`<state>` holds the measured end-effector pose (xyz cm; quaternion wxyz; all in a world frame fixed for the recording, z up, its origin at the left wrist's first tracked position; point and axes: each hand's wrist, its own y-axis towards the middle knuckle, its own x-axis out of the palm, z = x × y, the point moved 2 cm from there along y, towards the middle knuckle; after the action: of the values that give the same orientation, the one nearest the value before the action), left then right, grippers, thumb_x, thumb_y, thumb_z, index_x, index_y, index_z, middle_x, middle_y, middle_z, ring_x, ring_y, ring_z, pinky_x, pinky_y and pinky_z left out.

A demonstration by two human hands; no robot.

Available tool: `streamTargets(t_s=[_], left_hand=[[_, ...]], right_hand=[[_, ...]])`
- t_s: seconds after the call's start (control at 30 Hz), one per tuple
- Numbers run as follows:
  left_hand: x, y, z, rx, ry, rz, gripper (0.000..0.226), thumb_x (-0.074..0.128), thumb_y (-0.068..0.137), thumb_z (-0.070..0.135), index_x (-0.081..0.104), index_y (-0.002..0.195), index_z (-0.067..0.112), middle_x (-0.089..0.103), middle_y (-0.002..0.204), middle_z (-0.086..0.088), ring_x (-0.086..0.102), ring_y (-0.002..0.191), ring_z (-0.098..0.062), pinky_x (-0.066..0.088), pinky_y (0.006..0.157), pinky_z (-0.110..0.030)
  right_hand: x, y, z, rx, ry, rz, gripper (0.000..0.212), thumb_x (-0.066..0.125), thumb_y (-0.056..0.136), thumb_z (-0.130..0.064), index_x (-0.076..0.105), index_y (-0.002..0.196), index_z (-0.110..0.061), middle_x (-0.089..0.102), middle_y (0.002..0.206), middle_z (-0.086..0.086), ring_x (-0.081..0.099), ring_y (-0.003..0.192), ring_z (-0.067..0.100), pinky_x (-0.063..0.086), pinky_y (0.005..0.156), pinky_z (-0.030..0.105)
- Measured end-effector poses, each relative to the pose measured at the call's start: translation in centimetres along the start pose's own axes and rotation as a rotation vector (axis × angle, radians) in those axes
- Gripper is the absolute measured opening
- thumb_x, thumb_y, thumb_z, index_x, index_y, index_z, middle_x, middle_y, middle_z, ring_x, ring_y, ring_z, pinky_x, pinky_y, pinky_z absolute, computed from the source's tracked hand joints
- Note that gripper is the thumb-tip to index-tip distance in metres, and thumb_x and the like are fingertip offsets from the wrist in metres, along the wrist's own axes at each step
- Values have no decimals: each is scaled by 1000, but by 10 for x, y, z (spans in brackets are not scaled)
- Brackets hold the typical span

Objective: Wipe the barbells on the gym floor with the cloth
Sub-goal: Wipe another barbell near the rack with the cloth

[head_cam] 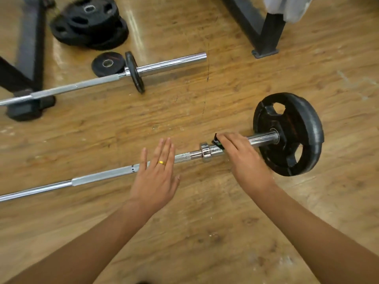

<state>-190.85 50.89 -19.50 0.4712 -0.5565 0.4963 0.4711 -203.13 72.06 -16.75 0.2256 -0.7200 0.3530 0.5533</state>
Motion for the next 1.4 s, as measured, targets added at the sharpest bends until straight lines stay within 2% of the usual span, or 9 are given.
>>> streamTargets(t_s=[0.13, 0.33, 0.67, 0.8, 0.9, 1.1, 1.23, 1.4], left_hand=[[-40, -30, -22, -43, -1, -14, 77, 34, 97, 47, 22, 157, 0, 12, 167, -15, 7, 156, -28, 18, 120, -61], [-103, -54, -48, -66, 7, -60, 76, 32, 98, 45, 19, 158, 0, 9, 168, -15, 3, 156, -27, 17, 121, -61], [-172, -48, -71, -54, -6, -109, 75, 30, 102, 45, 13, 159, 0, 4, 168, -16, -1, 156, -28, 14, 122, -60], [-171, -37, -78, -45, -41, -148, 79, 44, 101, 45, 14, 159, 0, 5, 168, -16, 0, 156, -29, 11, 121, -59], [-162, -25, -83, -27, -53, -164, 80, 46, 100, 45, 16, 158, -1, 8, 168, -16, 2, 156, -30, 12, 120, -60], [-142, 21, -91, 41, 0, -211, 73, 28, 101, 44, 18, 158, -2, 10, 167, -17, 5, 156, -30, 15, 121, -61], [-133, 74, -89, 38, 39, -279, 76, 30, 103, 46, 6, 159, 0, -1, 168, -16, -5, 156, -29, 10, 122, -61], [-138, 150, -85, 52, 104, -287, 76, 23, 104, 48, -2, 159, 1, -6, 168, -15, -11, 155, -28, 5, 123, -59]], right_hand=[[-26, 0, -39, -30, 47, -20, 86, 54, 68, 26, 44, 146, -9, 50, 144, 12, 39, 139, 35, 36, 114, 49], [-70, 0, -83, 3, 83, -76, 86, 51, 70, 26, 43, 148, -10, 49, 146, 11, 36, 144, 35, 37, 115, 49], [-135, 6, -116, -13, 76, -187, 83, 48, 78, 23, 38, 151, -14, 44, 151, 7, 31, 147, 33, 36, 114, 46], [-136, 8, -106, 56, 73, -204, 81, 51, 80, 22, 38, 151, -15, 44, 151, 6, 33, 145, 32, 39, 114, 48], [-130, 14, -94, 119, 68, -211, 81, 50, 80, 23, 38, 151, -14, 45, 151, 8, 33, 146, 32, 37, 115, 49], [-109, 37, -61, 196, 87, -194, 78, 53, 81, 21, 39, 151, -11, 47, 149, 11, 36, 144, 33, 37, 116, 47], [-101, 67, -25, 225, 97, -162, 75, 57, 81, 19, 42, 149, -11, 50, 145, 12, 43, 137, 33, 39, 113, 44], [-101, 120, 22, 242, 190, -58, 57, 53, 92, 13, 47, 146, -5, 53, 140, 18, 50, 129, 36, 45, 108, 48]])
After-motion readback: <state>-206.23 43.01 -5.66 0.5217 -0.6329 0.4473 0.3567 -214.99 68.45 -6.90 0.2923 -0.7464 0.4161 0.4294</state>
